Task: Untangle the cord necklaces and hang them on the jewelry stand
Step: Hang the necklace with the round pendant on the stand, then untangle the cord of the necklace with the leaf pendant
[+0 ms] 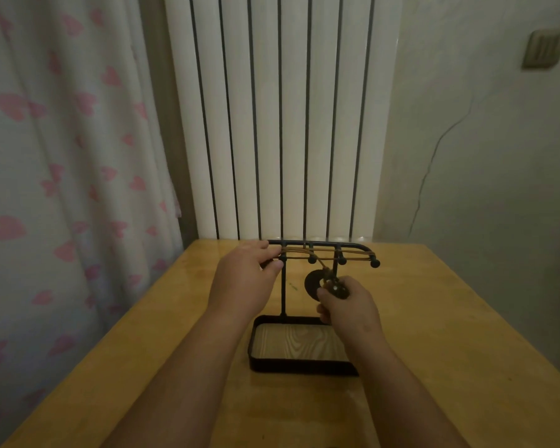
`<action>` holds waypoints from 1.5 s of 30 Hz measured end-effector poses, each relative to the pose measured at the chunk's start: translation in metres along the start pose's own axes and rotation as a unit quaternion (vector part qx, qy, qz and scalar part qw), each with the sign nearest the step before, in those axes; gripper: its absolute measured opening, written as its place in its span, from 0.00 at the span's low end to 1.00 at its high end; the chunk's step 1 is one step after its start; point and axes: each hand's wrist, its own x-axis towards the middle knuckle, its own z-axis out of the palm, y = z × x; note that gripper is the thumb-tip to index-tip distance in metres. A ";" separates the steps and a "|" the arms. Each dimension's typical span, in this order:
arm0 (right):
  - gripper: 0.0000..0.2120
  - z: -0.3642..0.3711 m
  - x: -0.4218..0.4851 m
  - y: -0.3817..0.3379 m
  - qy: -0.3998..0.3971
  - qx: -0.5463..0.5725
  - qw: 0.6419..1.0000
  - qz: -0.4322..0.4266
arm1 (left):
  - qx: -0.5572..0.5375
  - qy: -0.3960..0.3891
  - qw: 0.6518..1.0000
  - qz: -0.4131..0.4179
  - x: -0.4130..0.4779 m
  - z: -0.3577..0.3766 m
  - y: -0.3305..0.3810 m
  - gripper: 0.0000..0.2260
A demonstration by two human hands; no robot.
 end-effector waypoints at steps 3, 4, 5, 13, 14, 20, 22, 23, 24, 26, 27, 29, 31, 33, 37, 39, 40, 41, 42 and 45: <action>0.08 0.002 0.000 -0.002 -0.050 0.100 0.992 0.056 | 0.002 0.003 1.000 0.003 -0.001 0.002 -0.001 0.16; 0.08 0.003 -0.001 -0.002 -0.056 0.104 0.991 0.060 | 0.001 0.005 1.000 0.005 -0.001 0.002 -0.002 0.16; 0.07 0.004 -0.001 -0.001 -0.059 0.099 0.991 0.060 | 0.000 0.006 1.000 0.006 -0.001 0.003 -0.002 0.16; 0.07 0.008 -0.004 0.008 -0.053 0.160 0.982 0.088 | -0.032 -0.012 0.999 0.030 -0.007 0.009 -0.012 0.25; 0.08 0.009 -0.005 0.009 -0.062 0.163 0.980 0.096 | -0.037 -0.018 0.999 0.035 -0.009 0.009 -0.014 0.27; 0.14 0.007 -0.010 0.019 -0.062 0.052 0.990 0.112 | -0.061 -0.001 0.996 0.063 -0.025 0.013 -0.020 0.36; 0.15 0.005 -0.017 0.024 -0.067 0.012 0.992 0.108 | -0.060 0.022 0.996 0.056 -0.028 0.014 -0.023 0.35; 0.14 0.004 -0.020 0.025 -0.067 -0.005 0.993 0.100 | -0.064 0.035 0.996 0.050 -0.030 0.014 -0.025 0.33; 0.13 0.002 -0.023 0.024 -0.067 -0.020 0.994 0.089 | -0.075 0.051 0.995 0.049 -0.032 0.014 -0.026 0.32; 0.11 -0.004 -0.028 0.020 -0.065 -0.055 0.994 0.065 | -0.101 0.083 0.990 0.049 -0.039 0.014 -0.028 0.28; 0.10 -0.008 -0.030 0.018 -0.066 -0.072 0.994 0.054 | -0.106 0.095 0.989 0.046 -0.042 0.014 -0.027 0.25; 0.07 -0.017 -0.036 0.015 -0.065 -0.093 0.993 0.040 | -0.101 0.110 0.988 0.038 -0.051 0.013 -0.026 0.20; 0.04 -0.027 -0.044 0.016 -0.068 -0.119 0.990 0.032 | -0.090 0.127 0.987 0.032 -0.061 0.014 -0.027 0.15; 0.03 -0.034 -0.052 0.020 -0.087 -0.157 0.984 0.019 | -0.091 0.116 0.989 0.010 -0.071 0.016 -0.030 0.11; 0.02 -0.043 -0.065 0.026 -0.197 -0.254 0.946 0.032 | -0.096 -0.001 0.994 -0.058 -0.091 0.026 -0.033 0.04; 0.03 -0.046 -0.069 0.027 -0.247 -0.311 0.917 0.041 | -0.113 -0.078 0.988 -0.068 -0.100 0.032 -0.035 0.04; 0.03 -0.047 -0.071 0.027 -0.261 -0.327 0.907 0.039 | -0.125 -0.118 0.983 -0.067 -0.105 0.035 -0.035 0.04; 0.03 -0.048 -0.071 0.027 -0.268 -0.336 0.902 0.034 | -0.132 -0.155 0.977 -0.063 -0.109 0.036 -0.036 0.05; 0.04 -0.049 -0.072 0.027 -0.272 -0.342 0.899 0.028 | -0.129 -0.192 0.971 -0.058 -0.111 0.036 -0.036 0.04; 0.05 -0.048 -0.074 0.030 -0.280 -0.365 0.888 0.019 | -0.078 -0.293 0.952 -0.038 -0.114 0.030 -0.036 0.01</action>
